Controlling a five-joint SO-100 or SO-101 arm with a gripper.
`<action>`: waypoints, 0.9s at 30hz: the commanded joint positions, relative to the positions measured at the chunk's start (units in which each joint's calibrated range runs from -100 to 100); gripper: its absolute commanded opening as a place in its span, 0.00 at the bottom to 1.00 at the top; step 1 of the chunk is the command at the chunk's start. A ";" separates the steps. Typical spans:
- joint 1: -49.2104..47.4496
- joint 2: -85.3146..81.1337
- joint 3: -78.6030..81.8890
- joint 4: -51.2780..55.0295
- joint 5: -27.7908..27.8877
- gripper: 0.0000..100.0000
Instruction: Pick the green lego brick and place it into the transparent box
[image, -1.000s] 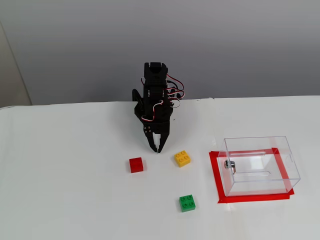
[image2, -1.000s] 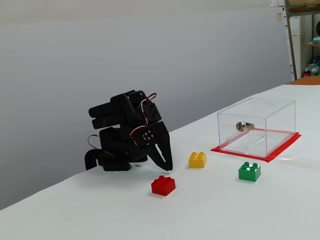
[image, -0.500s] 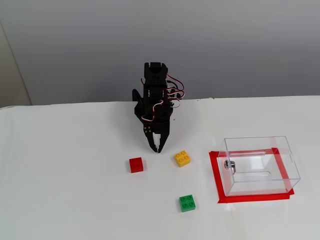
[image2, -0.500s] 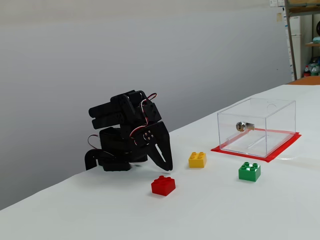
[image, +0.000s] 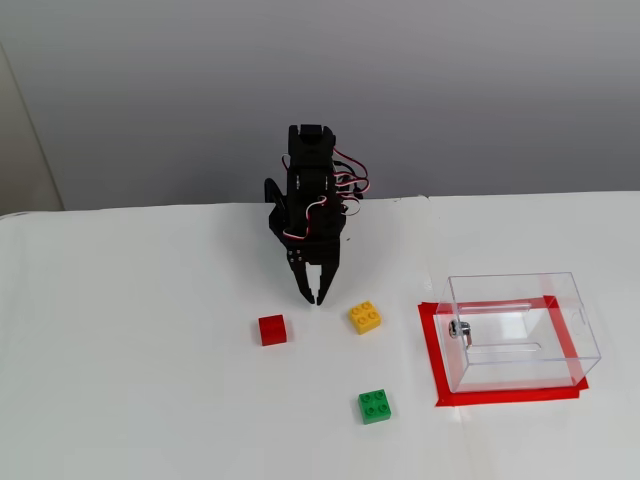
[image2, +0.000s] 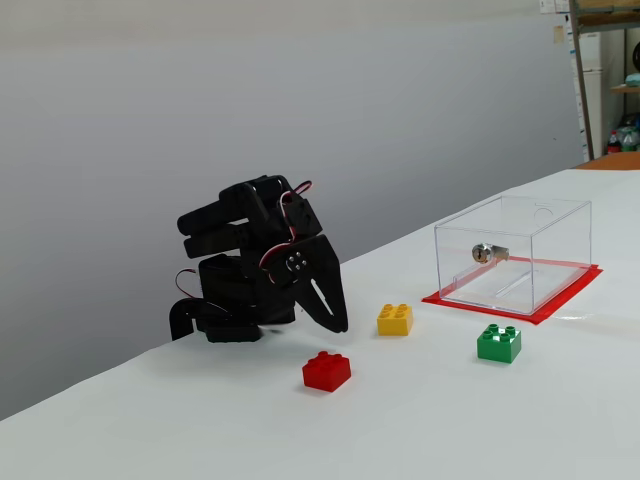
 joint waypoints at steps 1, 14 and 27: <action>-2.28 2.63 -6.14 -0.31 0.22 0.01; -4.05 30.47 -25.58 -9.54 -0.20 0.01; -4.12 53.38 -49.27 -13.28 -0.25 0.01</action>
